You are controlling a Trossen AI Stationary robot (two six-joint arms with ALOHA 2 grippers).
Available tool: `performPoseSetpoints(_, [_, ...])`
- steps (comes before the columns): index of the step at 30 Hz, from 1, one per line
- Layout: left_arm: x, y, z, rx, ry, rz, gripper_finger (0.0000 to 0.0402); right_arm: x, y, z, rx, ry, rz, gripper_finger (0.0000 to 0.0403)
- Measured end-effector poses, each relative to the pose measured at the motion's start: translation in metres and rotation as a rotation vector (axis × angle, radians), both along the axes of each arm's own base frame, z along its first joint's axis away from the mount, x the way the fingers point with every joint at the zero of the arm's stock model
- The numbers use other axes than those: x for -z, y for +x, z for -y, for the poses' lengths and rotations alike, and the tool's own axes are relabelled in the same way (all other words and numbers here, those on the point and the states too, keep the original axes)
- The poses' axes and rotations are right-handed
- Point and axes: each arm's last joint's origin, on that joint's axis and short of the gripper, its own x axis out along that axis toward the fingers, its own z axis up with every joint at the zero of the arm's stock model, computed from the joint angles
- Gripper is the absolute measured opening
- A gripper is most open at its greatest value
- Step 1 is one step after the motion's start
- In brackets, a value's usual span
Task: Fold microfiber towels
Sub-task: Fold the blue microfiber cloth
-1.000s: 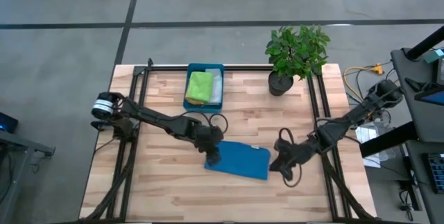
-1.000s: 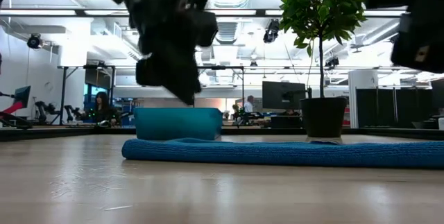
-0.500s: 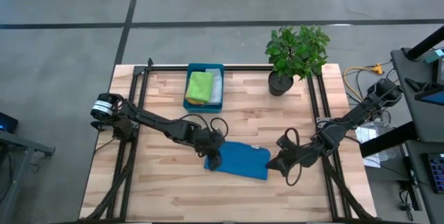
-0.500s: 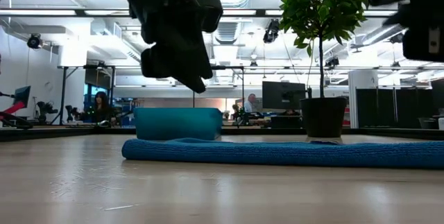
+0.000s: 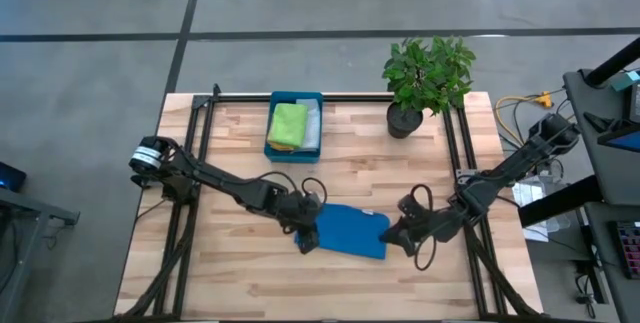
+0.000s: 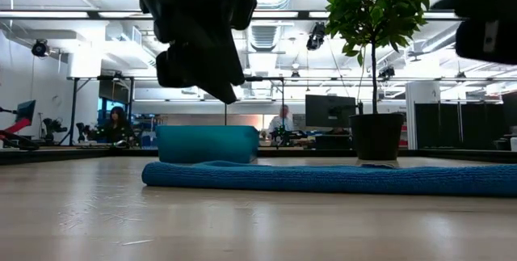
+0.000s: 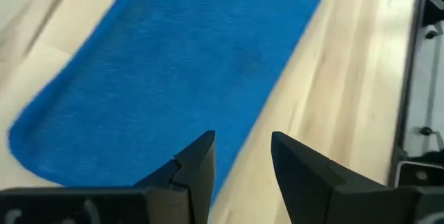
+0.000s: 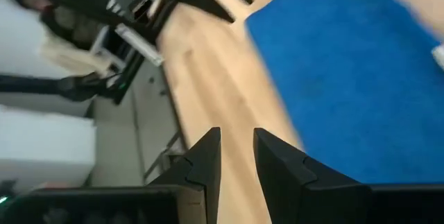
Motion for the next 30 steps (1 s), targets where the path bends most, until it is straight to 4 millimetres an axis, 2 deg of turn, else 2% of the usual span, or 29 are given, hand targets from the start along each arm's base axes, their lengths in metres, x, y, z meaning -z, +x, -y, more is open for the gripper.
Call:
performPoseSetpoints(8, [0.001, 0.0, -0.002, 0.017, 0.093, 0.022, 0.0127, 0.02, 0.015, 0.005, 0.066, 0.034, -0.099, 0.0082])
performPoseSetpoints(12, [0.001, 0.0, -0.004, 0.068, 0.243, 0.046, 0.0127, 0.035, 0.023, -0.002, 0.003, 0.071, -0.15, 0.0082])
performPoseSetpoints(15, [0.002, -0.001, -0.007, 0.07, 0.36, 0.048, 0.0127, 0.05, 0.029, -0.008, 0.026, 0.09, -0.227, 0.0077])
performPoseSetpoints(20, [0.01, -0.005, -0.009, 0.082, 0.397, 0.015, 0.0123, 0.067, 0.046, -0.019, 0.073, 0.044, -0.303, 0.006])
performPoseSetpoints(23, [0.02, -0.011, -0.009, 0.097, 0.363, -0.017, 0.0101, 0.071, 0.056, -0.024, 0.112, -0.027, -0.384, 0.0053])
performPoseSetpoints(30, [0.041, -0.024, -0.009, 0.082, 0.243, -0.107, 0.0008, 0.071, 0.064, -0.025, 0.179, -0.245, -0.681, 0.004])
